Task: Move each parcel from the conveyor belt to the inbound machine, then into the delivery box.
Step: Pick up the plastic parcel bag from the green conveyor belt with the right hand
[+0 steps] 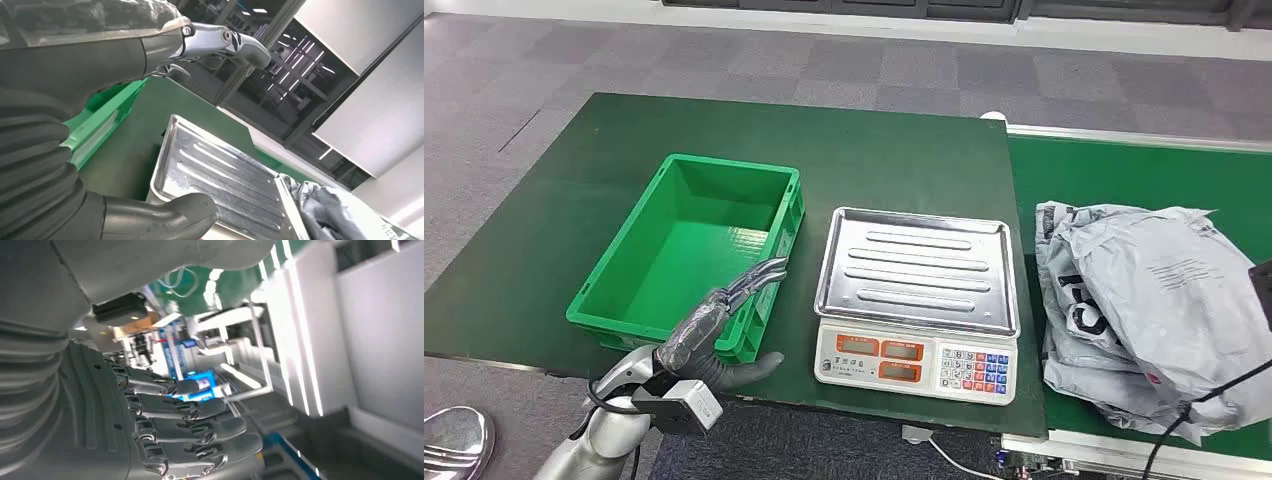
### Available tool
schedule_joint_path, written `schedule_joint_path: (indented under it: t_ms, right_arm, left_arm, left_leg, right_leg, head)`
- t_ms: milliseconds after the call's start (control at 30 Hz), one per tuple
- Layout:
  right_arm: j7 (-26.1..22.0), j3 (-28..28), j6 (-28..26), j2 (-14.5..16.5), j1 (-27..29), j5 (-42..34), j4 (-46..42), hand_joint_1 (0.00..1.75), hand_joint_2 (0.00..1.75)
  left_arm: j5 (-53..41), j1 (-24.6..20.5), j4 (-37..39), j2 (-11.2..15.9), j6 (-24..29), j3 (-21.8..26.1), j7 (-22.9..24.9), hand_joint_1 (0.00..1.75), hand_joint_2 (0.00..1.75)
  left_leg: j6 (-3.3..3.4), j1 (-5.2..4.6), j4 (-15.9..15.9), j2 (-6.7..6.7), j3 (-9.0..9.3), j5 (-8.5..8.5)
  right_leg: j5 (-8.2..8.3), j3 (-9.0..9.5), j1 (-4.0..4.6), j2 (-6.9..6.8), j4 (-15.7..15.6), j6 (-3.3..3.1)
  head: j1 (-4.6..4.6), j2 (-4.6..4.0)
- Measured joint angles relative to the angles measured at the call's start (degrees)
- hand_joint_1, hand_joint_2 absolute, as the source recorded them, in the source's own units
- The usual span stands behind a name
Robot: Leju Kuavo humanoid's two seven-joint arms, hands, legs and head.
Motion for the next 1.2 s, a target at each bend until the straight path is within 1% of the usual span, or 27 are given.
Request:
schedule_joint_path:
  t_ms: [67,133,233,400,500,567,667,800,967,1067,1200]
  right_arm:
    - [0.0,-0.1,0.4,-0.6,-1.1,-0.1,2.1,0.00,1.75]
    - [0.1,0.0,1.7,-1.3,-3.8,-0.3,6.3,0.00,1.75]
    - [-0.1,1.1,4.5,-1.3,-7.8,-2.0,13.7,0.00,1.75]
    - [-2.7,3.1,9.6,-0.8,-12.7,-6.1,23.4,0.00,1.75]
    - [-5.5,4.0,13.8,-0.7,-15.3,-9.0,28.1,0.00,1.75]
    - [-8.5,4.4,17.0,-0.7,-17.2,-11.8,31.4,0.00,1.75]
    - [-11.7,4.6,19.7,-0.6,-19.4,-14.9,35.8,0.00,1.75]
    - [-14.4,4.7,22.5,-0.3,-20.8,-18.2,39.5,0.00,1.75]
    - [-17.2,4.7,28.5,-0.3,-21.2,-23.2,42.8,0.00,1.75]
    - [-16.5,4.7,30.0,-0.3,-21.2,-24.0,44.6,0.00,1.75]
    - [-13.7,5.0,30.6,-0.2,-21.3,-23.3,46.3,0.00,1.75]
  left_arm:
    - [0.0,0.0,0.2,0.0,0.1,-0.1,0.0,0.00,1.75]
    - [-0.2,0.0,0.5,-0.1,0.4,-0.3,0.0,0.00,1.75]
    - [-0.8,-0.2,0.8,-0.4,0.5,-0.6,0.2,0.00,1.75]
    - [-1.1,-0.6,1.1,-0.5,0.5,-0.7,0.5,0.00,1.75]
    - [-1.1,-0.8,1.3,-0.5,0.5,-0.7,0.6,0.00,1.75]
    - [-1.1,-0.8,1.5,-0.5,0.5,-0.7,0.6,0.00,1.75]
    - [-1.1,-1.0,1.8,-0.5,0.5,-0.7,0.5,0.00,1.75]
    - [-1.1,-1.2,2.3,-0.5,0.4,-0.7,0.3,0.00,1.75]
    - [-1.1,-2.0,3.0,-0.5,0.2,-0.8,-0.1,0.00,1.75]
    - [-1.1,-2.5,3.4,-0.5,0.1,-0.9,-0.2,0.00,1.75]
    - [-1.1,-2.9,3.5,-0.7,-0.2,-1.1,-0.1,0.00,1.75]
  left_leg:
    - [0.00,0.00,0.0,0.05,0.00,-0.01]
    - [-0.01,0.00,0.0,0.14,0.03,-0.04]
    - [0.01,0.01,0.0,0.17,0.07,-0.02]
    - [0.00,0.01,0.0,0.06,0.06,0.06]
    - [-0.01,0.02,0.0,0.04,0.04,0.07]
    - [-0.01,0.02,0.0,0.04,0.04,0.07]
    - [-0.01,0.02,0.0,0.02,0.03,0.07]
    - [-0.01,0.03,0.0,0.01,0.04,0.06]
    - [-0.01,0.03,0.0,0.02,0.08,0.06]
    - [-0.01,0.04,0.0,0.04,0.10,0.06]
    - [-0.01,0.06,0.0,0.06,0.14,0.05]
  right_leg:
    - [0.00,-0.01,0.00,0.05,0.0,0.00]
    - [0.00,-0.02,0.00,0.15,0.0,0.00]
    - [0.01,0.00,0.01,0.17,0.0,0.01]
    - [0.04,0.02,0.03,0.06,0.0,0.03]
    - [0.04,0.00,0.03,0.07,0.0,0.02]
    - [0.04,-0.01,0.02,0.07,0.0,0.02]
    - [0.04,0.00,0.02,0.06,0.0,0.02]
    - [0.04,0.00,0.02,0.07,0.0,0.02]
    - [0.04,0.00,0.03,0.08,0.0,0.02]
    - [0.04,0.03,0.06,0.08,0.0,0.02]
    - [0.04,0.07,0.11,0.09,0.0,0.02]
  head:
    - [0.01,0.00]
    - [0.01,0.00]
    - [0.00,0.00]
    - [0.00,0.00]
    - [0.00,0.00]
    - [0.00,0.00]
    - [0.00,0.00]
    - [0.00,0.00]
    - [0.00,0.00]
    - [0.00,0.00]
    - [0.00,0.00]
